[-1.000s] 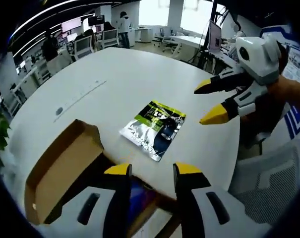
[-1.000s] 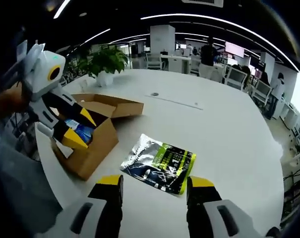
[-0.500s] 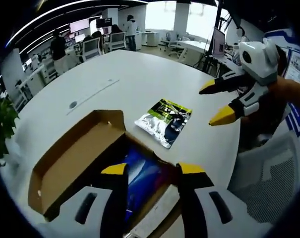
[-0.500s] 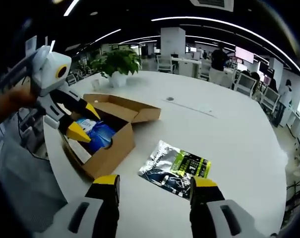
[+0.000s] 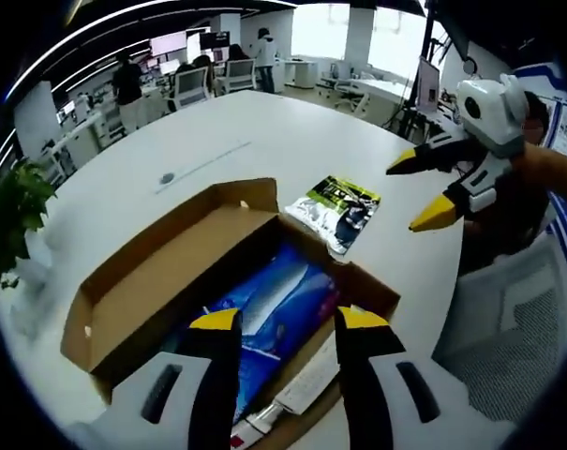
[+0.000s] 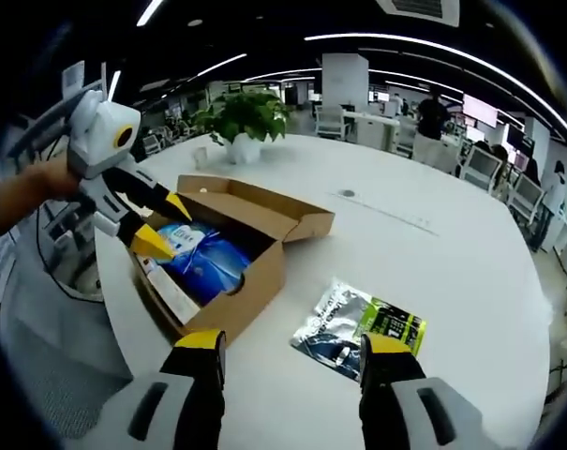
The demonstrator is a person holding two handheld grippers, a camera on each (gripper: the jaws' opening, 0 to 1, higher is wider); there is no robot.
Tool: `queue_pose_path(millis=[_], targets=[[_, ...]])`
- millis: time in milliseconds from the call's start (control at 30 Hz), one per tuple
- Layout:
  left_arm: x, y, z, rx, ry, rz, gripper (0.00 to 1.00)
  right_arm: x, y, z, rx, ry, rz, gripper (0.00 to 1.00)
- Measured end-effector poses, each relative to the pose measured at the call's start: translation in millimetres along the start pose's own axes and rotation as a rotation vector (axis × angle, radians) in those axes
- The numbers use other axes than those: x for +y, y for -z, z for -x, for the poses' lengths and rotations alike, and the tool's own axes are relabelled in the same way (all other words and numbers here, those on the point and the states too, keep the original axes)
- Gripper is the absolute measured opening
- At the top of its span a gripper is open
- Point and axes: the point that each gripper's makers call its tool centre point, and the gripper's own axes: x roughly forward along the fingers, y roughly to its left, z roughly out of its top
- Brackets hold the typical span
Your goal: Operate the shoe box by opening the lid, removing the specified soft item, and placing it in the target area until the item is outside and the box remains undamaged.
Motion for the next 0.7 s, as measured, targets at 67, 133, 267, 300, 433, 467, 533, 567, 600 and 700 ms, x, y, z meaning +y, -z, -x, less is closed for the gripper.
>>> queue_pose_path(millis=[67, 133, 267, 300, 433, 467, 533, 567, 600, 700], targets=[[5.2, 3.7, 4, 0.001, -0.009, 0.009, 0.4, 4, -2.2, -3, -0.003, -0.009, 0.003, 0.56], [12.5, 8.5, 8, 0.002, -0.024, 0.021, 0.4, 10, -5.3, -7, -0.007, -0.023, 0.008, 0.56], [26.1, 18.9, 16, 0.007, -0.051, 0.046, 0.4, 19, -8.3, -14, -0.008, -0.044, 0.015, 0.56], [28.8, 21.0, 17, 0.007, -0.057, 0.051, 0.4, 21, -8.8, -15, -0.008, -0.048, 0.017, 0.56], [39.7, 33.0, 24, 0.012, -0.08, 0.079, 0.4, 28, -11.6, -20, -0.008, -0.066, 0.022, 0.56], [41.8, 35.6, 25, 0.014, -0.086, 0.082, 0.4, 29, -12.0, -21, -0.009, -0.068, 0.023, 0.55], [46.0, 41.7, 28, 0.018, -0.095, 0.097, 0.39, 33, -14.0, -22, -0.01, -0.076, 0.027, 0.55], [47.6, 43.9, 29, 0.017, -0.099, 0.103, 0.4, 35, -15.7, -24, -0.012, -0.08, 0.027, 0.55], [49.2, 46.0, 30, 0.018, -0.103, 0.108, 0.4, 37, -16.9, -24, -0.015, -0.084, 0.028, 0.55], [53.3, 52.1, 36, 0.023, -0.117, 0.12, 0.39, 43, -20.9, -27, -0.025, -0.095, 0.03, 0.55]])
